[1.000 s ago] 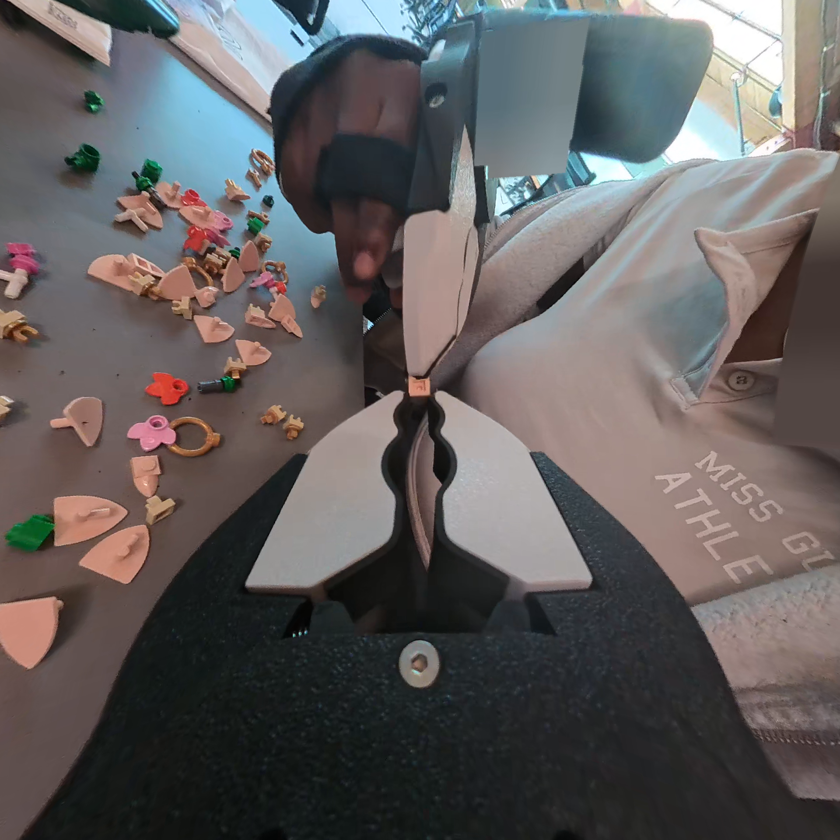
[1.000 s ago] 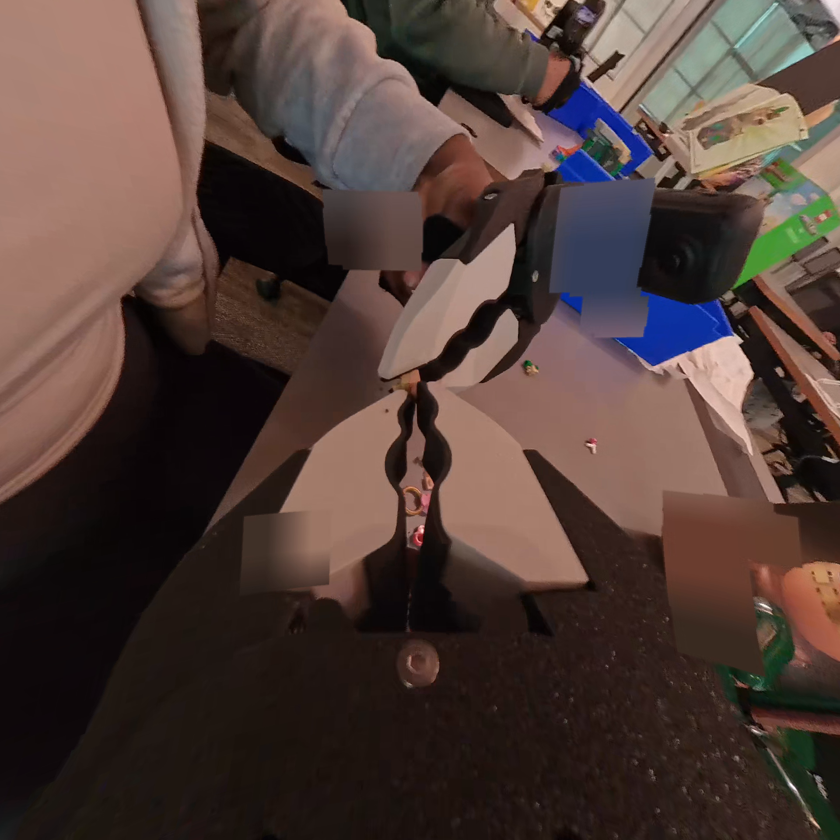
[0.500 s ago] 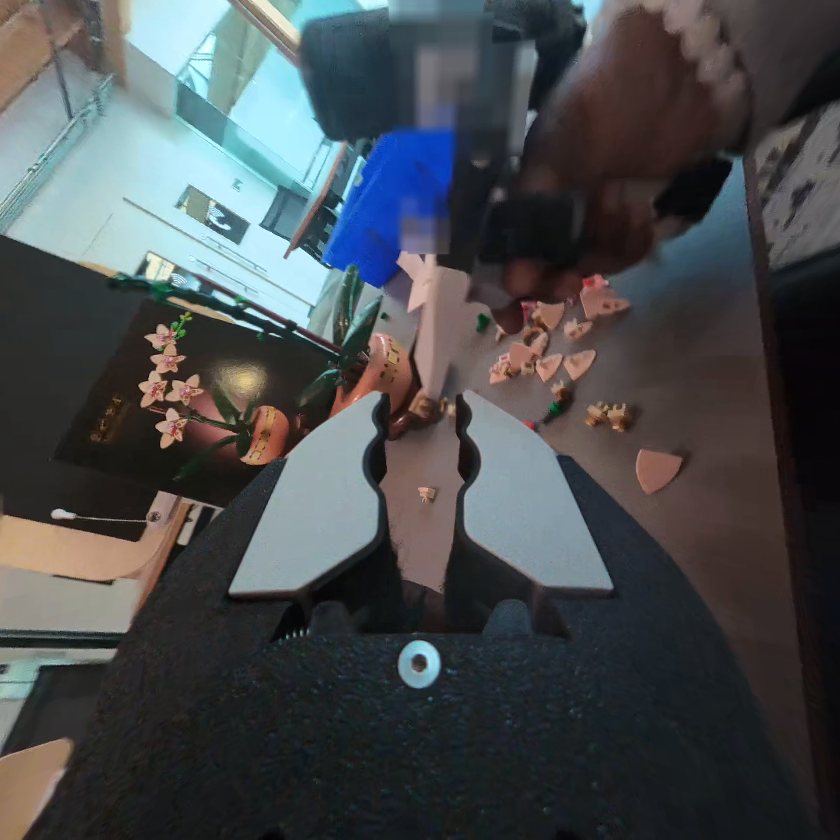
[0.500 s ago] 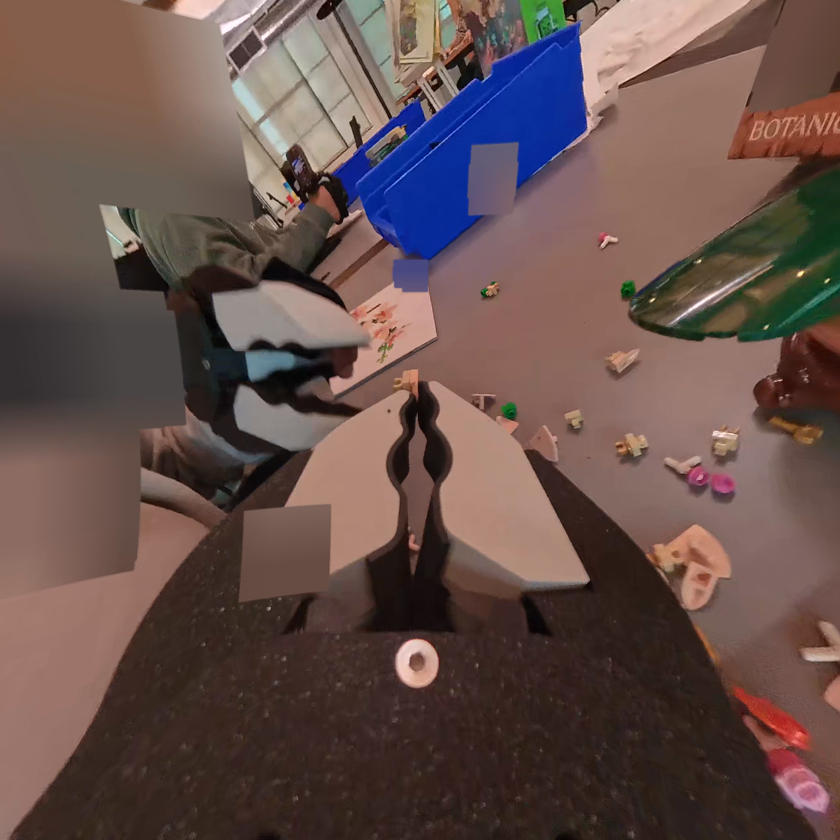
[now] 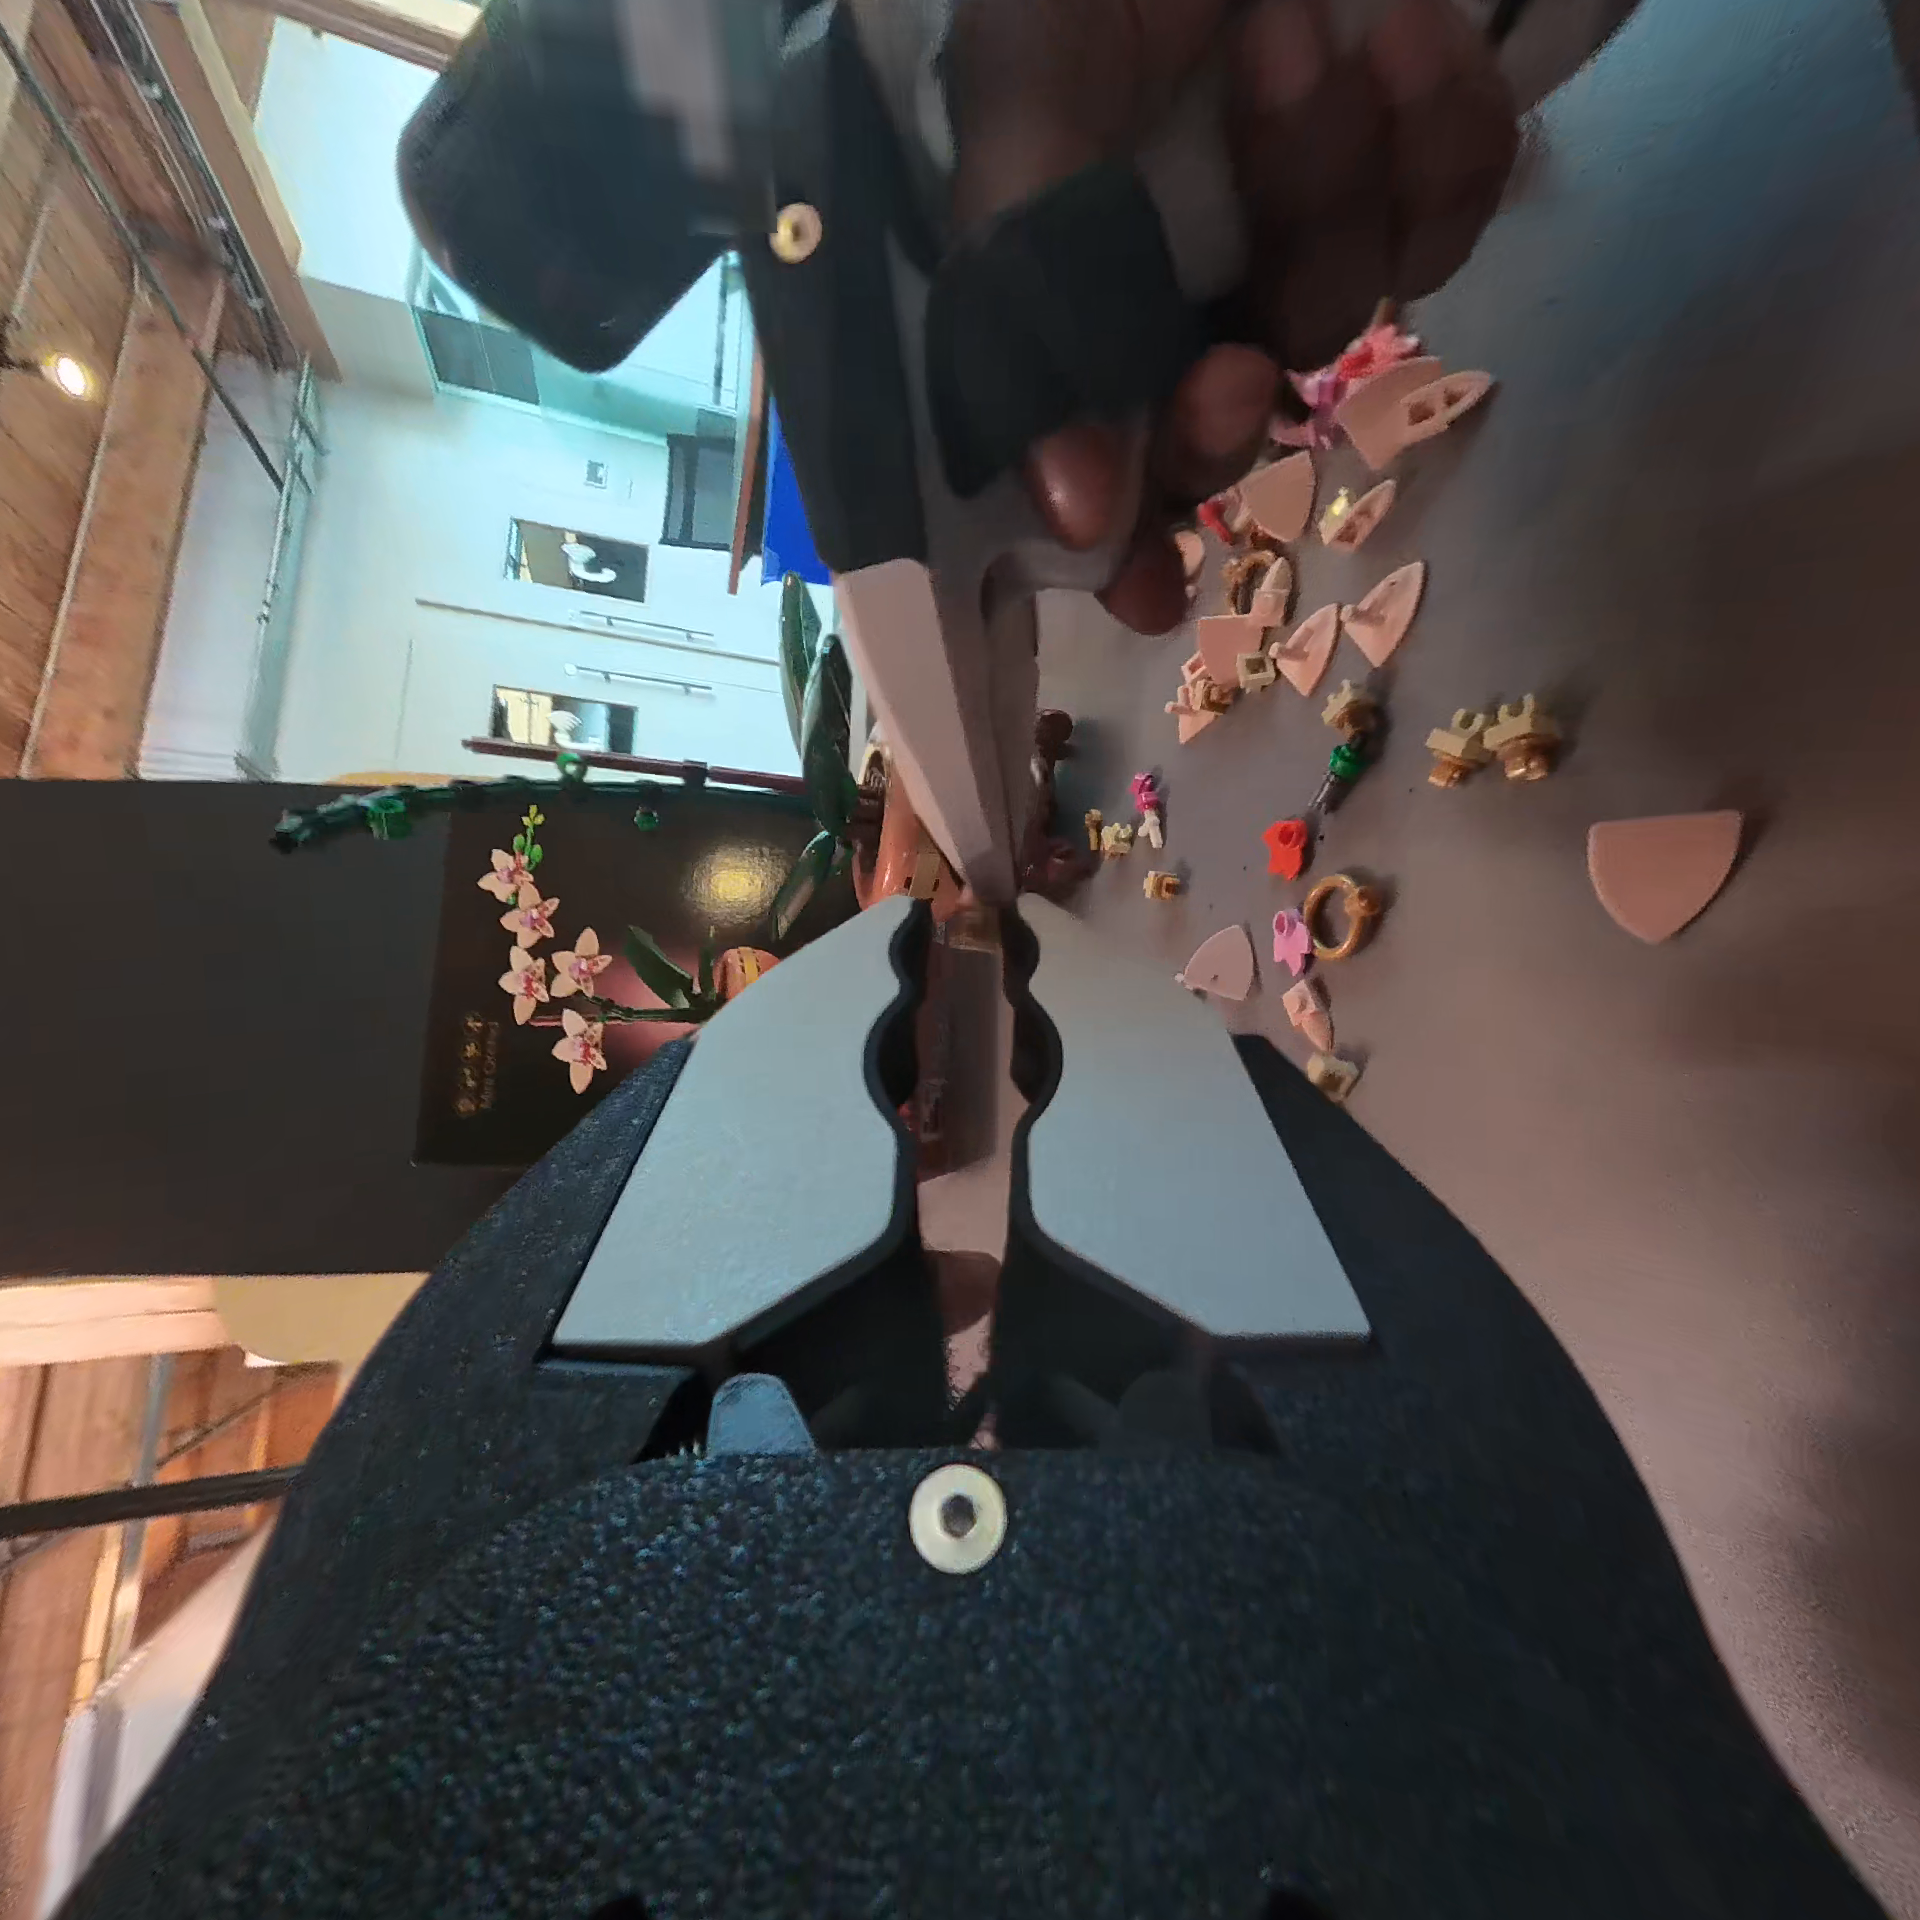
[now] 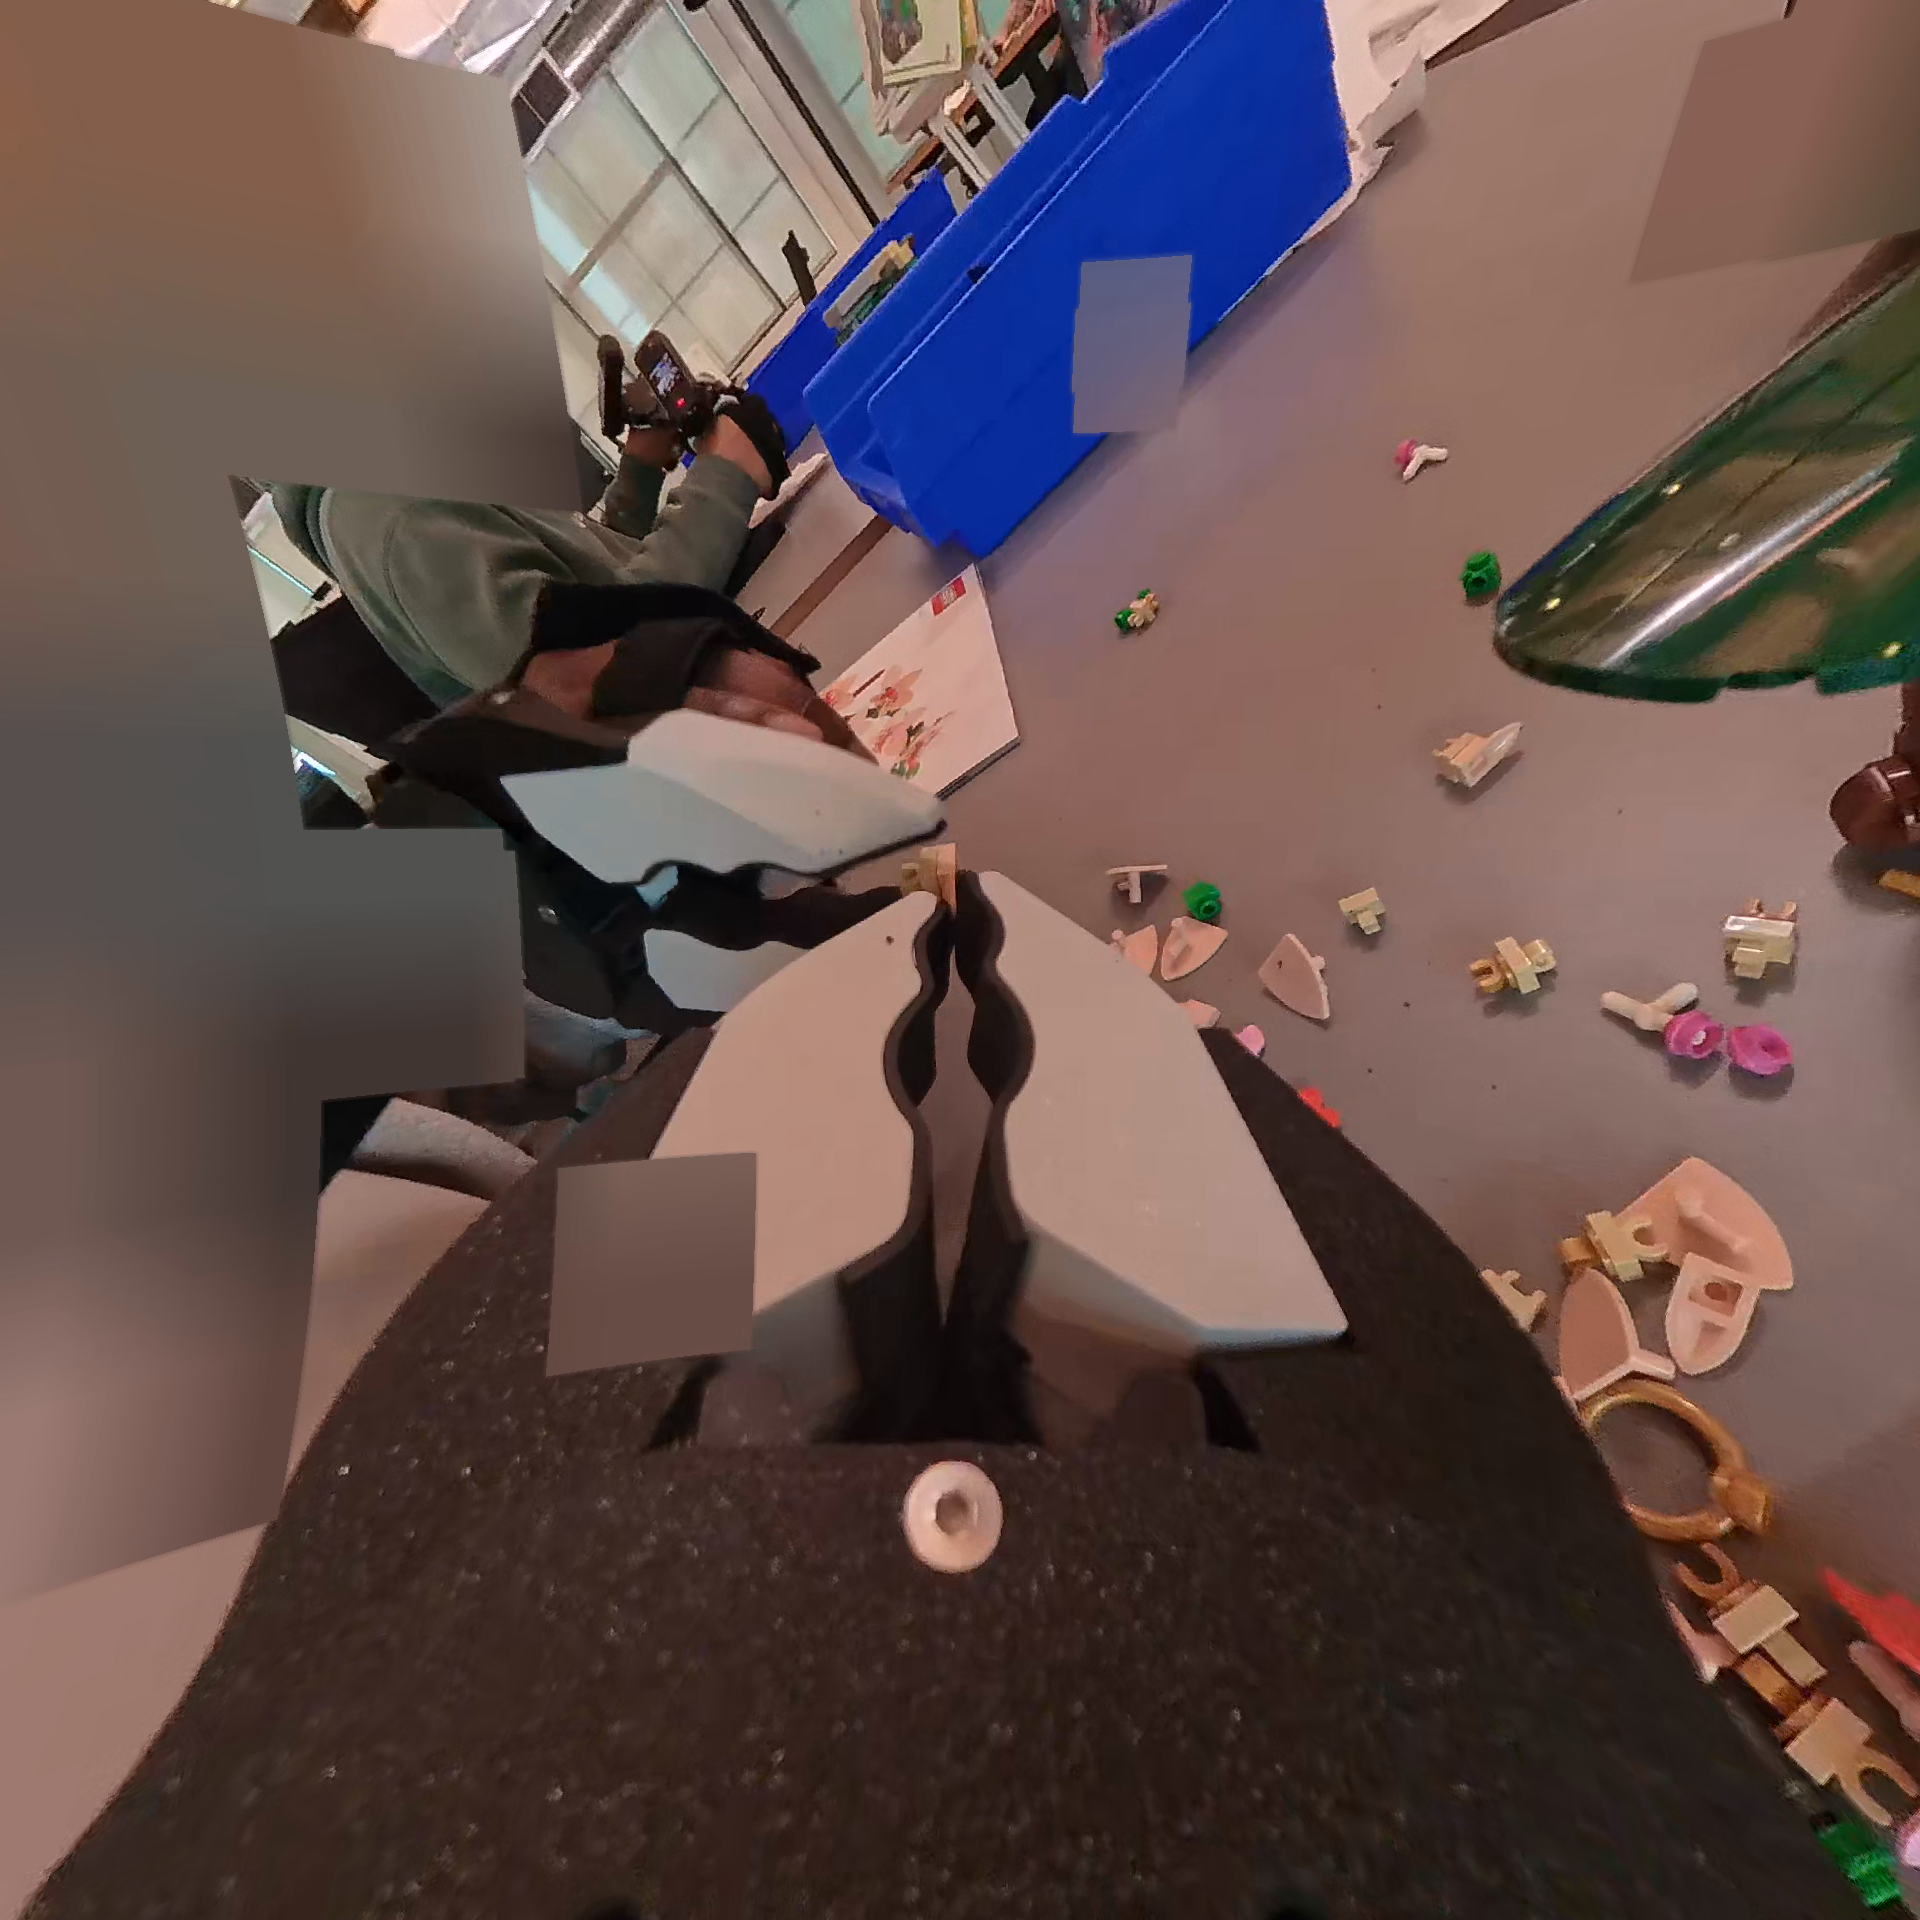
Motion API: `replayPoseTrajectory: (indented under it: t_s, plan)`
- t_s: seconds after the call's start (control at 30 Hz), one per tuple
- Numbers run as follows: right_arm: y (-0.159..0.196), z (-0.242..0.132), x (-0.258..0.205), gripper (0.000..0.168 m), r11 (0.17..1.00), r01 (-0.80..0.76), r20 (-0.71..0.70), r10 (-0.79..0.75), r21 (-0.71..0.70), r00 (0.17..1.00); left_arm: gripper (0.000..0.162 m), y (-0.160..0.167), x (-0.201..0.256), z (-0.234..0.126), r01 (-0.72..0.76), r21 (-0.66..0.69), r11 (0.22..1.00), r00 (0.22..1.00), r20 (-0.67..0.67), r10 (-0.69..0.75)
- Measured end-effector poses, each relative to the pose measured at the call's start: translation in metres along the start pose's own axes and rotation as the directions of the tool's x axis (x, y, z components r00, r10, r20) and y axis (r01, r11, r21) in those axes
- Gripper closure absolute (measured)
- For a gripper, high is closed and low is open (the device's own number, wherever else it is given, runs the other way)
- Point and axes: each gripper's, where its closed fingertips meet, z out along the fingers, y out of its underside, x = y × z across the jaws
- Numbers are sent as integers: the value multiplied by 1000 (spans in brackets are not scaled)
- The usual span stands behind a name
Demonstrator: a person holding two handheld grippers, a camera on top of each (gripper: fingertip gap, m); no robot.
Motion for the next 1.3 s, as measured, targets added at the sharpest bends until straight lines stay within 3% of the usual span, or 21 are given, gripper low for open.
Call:
replayPoseTrajectory:
  t_s: [0.2, 0.3, 0.47, 0.73, 0.83, 0.87, 0.9, 0.93, 0.97, 1.0, 1.07, 1.23, 1.3]
  plan:
    - [0, -1, -1, 168, 1000, 6, 9, -6, 12, 1000, 156, -4, 3, -2, -163, 32, 986, 986, 52, 161]
    - [0, -4, -9, 168, 997, 58, 45, -60, 50, 997, 156, -11, 2, -7, 46, 149, 988, 999, 1, -47]
    - [-2, -2, -15, 168, 992, 88, 64, -94, 88, 994, 157, -16, 1, -13, 302, 253, 919, 953, -109, -283]
    - [-4, 9, -34, 168, 986, 107, 88, -119, 131, 989, 157, -20, -5, -34, 546, 386, 743, 837, -268, -477]
    - [-2, 13, -32, 167, 987, 91, 52, -98, 130, 994, 156, -24, -1, -40, 477, 405, 780, 878, -264, -400]
    - [-3, 7, 2, 168, 976, 177, -170, -155, 125, 973, 157, -48, -9, -59, 524, 524, 671, 852, -333, -405]
    - [-3, -4, 31, 168, 969, 220, -302, -179, 109, 936, 157, -71, -17, -76, 550, 595, 586, 835, -385, -393]
    - [-10, -9, 18, 168, 977, 90, -165, -58, 194, 985, 156, -64, -15, -66, 438, 546, 714, 899, -288, -330]
    - [-14, -10, 1, 168, 975, 89, -110, -67, 206, 992, 156, -38, -16, -51, 315, 442, 840, 949, -169, -267]
    - [-11, -8, -6, 168, 966, 215, -164, -191, 144, 968, 156, -21, -19, -46, 373, 416, 829, 928, -187, -324]
    - [-15, -5, -17, 168, 956, 246, -130, -226, 159, 965, 156, -14, -43, -55, 576, 508, 641, 811, -251, -529]
    - [-33, -6, -20, 168, 942, 206, -83, -190, 265, 978, 156, -12, -56, -53, 691, 570, 444, 670, -275, -690]
    - [-37, -4, -28, 168, 933, 239, -82, -225, 270, 971, 155, -7, -59, -53, 704, 572, 420, 642, -262, -720]
